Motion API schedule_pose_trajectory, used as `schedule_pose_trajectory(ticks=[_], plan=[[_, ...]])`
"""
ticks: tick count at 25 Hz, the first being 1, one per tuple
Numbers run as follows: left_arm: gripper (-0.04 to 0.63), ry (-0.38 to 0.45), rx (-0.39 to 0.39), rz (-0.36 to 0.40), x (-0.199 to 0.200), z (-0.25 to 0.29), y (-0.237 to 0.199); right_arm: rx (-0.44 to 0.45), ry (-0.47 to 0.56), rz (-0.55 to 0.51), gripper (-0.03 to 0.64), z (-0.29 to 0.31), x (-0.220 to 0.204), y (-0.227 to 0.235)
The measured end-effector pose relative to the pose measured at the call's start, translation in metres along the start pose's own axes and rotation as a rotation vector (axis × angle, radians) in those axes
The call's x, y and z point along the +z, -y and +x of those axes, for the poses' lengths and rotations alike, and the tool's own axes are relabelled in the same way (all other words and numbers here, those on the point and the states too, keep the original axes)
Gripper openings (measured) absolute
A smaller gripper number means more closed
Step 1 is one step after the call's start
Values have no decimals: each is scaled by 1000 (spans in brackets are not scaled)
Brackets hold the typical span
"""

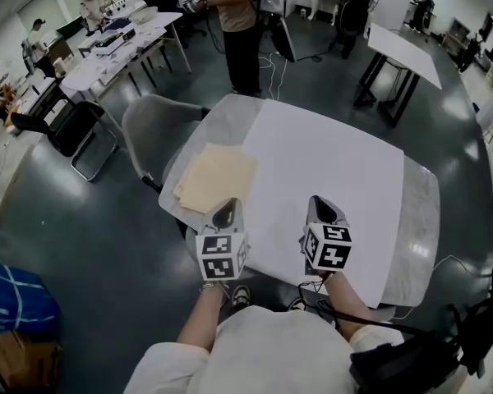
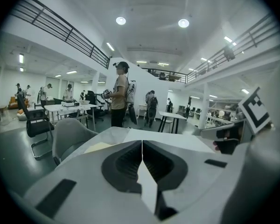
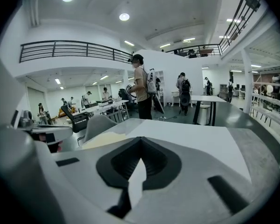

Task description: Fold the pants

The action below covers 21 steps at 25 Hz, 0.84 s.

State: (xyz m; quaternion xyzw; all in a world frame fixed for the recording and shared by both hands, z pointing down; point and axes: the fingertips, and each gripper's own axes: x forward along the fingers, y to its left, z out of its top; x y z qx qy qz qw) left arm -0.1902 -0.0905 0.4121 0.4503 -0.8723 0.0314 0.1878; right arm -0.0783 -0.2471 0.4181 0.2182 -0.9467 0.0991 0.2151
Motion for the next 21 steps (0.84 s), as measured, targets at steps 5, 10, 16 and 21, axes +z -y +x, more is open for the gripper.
schedule_pose_trajectory(ticks=[5, 10, 16, 21], plan=[[9, 3, 14, 0, 0, -1, 3, 20, 17, -23, -9, -1, 5, -3], [9, 11, 28, -2, 4, -4, 2, 35, 17, -25, -9, -1, 8, -5], [9, 7, 39, -3, 0, -7, -2, 48, 14, -37, -9, -1, 6, -12], [9, 7, 43, -7, -3, -9, -2, 49, 10, -36, -9, -2, 3, -13]])
